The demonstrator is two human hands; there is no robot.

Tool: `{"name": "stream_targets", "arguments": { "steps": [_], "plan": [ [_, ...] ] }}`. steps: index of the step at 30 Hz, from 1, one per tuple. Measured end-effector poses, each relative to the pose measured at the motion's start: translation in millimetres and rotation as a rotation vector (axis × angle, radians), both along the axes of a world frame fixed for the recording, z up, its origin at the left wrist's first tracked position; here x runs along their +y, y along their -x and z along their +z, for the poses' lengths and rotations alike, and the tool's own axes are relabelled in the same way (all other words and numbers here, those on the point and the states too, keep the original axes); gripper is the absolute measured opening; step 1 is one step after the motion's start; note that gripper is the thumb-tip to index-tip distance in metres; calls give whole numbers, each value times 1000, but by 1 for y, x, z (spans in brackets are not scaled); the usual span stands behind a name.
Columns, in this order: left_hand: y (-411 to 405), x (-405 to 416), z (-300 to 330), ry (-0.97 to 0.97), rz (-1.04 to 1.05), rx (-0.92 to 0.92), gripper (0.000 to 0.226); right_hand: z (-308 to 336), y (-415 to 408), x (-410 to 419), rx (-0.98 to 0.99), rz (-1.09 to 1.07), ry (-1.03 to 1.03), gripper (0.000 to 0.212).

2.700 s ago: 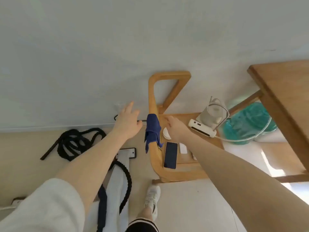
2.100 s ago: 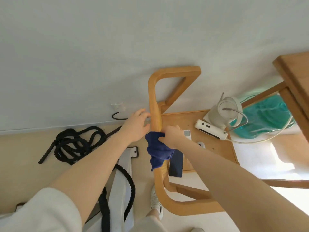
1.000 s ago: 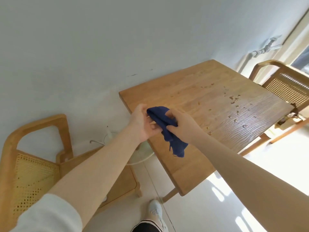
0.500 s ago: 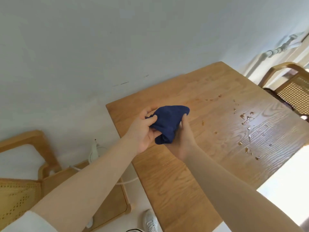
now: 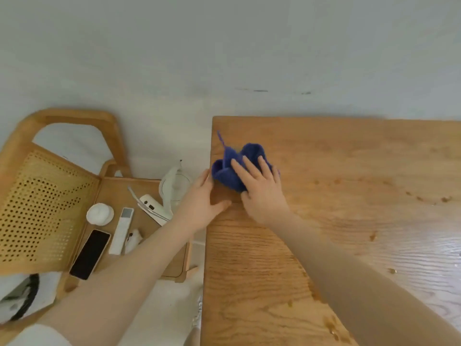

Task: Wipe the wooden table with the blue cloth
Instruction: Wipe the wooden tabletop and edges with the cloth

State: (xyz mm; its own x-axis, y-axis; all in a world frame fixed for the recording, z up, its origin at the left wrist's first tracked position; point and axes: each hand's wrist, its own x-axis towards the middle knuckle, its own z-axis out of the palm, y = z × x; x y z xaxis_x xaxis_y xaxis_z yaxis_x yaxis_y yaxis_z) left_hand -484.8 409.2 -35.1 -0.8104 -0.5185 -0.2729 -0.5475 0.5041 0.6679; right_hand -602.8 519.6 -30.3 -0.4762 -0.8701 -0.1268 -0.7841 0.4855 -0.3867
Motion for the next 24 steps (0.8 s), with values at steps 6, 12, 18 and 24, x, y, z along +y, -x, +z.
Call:
{"name": "stream_targets", "arguments": {
  "steps": [6, 12, 18, 24],
  "plan": [
    [-9, 2, -23, 15, 49, -136, 129, -21, 7, -30, 67, 253, -132, 47],
    [3, -9, -16, 315, -51, -334, 150, -44, 60, -112, 229, 190, -86, 45],
    [13, -20, -11, 371, -231, -425, 145, -41, 66, -119, 205, 144, -85, 44],
    [13, -22, -13, 263, -209, -368, 146, -40, 41, -78, 214, 265, -28, 42]
  ]
}}
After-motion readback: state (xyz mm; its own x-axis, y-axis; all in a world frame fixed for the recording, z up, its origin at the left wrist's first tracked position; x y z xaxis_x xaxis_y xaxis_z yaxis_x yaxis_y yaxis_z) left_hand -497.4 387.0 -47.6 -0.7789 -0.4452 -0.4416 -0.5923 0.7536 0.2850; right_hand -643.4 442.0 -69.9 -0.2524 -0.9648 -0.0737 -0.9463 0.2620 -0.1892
